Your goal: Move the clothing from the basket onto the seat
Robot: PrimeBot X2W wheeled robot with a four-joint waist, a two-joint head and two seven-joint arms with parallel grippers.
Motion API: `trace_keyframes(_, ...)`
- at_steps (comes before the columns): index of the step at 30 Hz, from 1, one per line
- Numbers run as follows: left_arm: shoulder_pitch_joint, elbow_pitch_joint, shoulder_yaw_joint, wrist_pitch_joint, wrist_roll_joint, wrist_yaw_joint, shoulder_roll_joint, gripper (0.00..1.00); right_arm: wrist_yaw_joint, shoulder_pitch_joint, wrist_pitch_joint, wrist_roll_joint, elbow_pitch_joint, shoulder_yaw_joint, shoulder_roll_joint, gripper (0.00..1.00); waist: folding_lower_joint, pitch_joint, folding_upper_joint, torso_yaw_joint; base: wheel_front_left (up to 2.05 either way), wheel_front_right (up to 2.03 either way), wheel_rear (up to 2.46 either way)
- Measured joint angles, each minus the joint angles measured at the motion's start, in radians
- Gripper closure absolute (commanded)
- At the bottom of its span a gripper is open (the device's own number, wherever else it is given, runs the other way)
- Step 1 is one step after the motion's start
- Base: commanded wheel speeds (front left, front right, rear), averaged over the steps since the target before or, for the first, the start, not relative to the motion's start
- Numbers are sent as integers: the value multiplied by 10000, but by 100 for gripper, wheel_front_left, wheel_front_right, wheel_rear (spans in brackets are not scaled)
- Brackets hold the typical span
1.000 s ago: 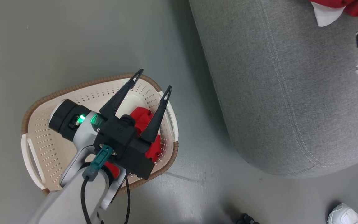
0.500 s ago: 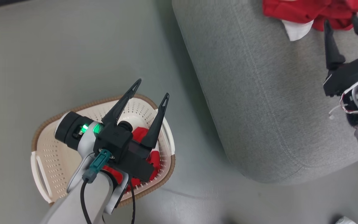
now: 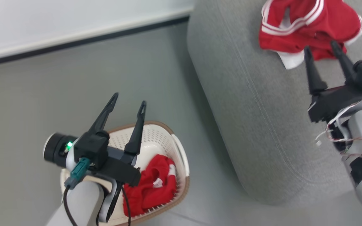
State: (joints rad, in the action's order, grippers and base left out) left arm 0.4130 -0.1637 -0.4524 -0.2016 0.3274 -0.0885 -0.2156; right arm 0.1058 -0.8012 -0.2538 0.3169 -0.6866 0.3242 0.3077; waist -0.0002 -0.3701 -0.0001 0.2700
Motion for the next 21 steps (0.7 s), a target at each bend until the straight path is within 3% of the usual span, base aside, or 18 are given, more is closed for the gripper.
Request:
trace_keyframes(6, -803, -596, 554, -217, 514, -98, 198, 0, -153, 1118, -2, -6, 763, 33, -458, 0, 0, 851, 0, -686, 0, 0, 0)
trace_keyframes(21, -3137, -955, 1791, -426, 945, -274, 159, 0, -1016, 4241, 0, -86, 2142, 150, -1218, 0, 0, 2780, -1, -2013, 0, 0, 0)
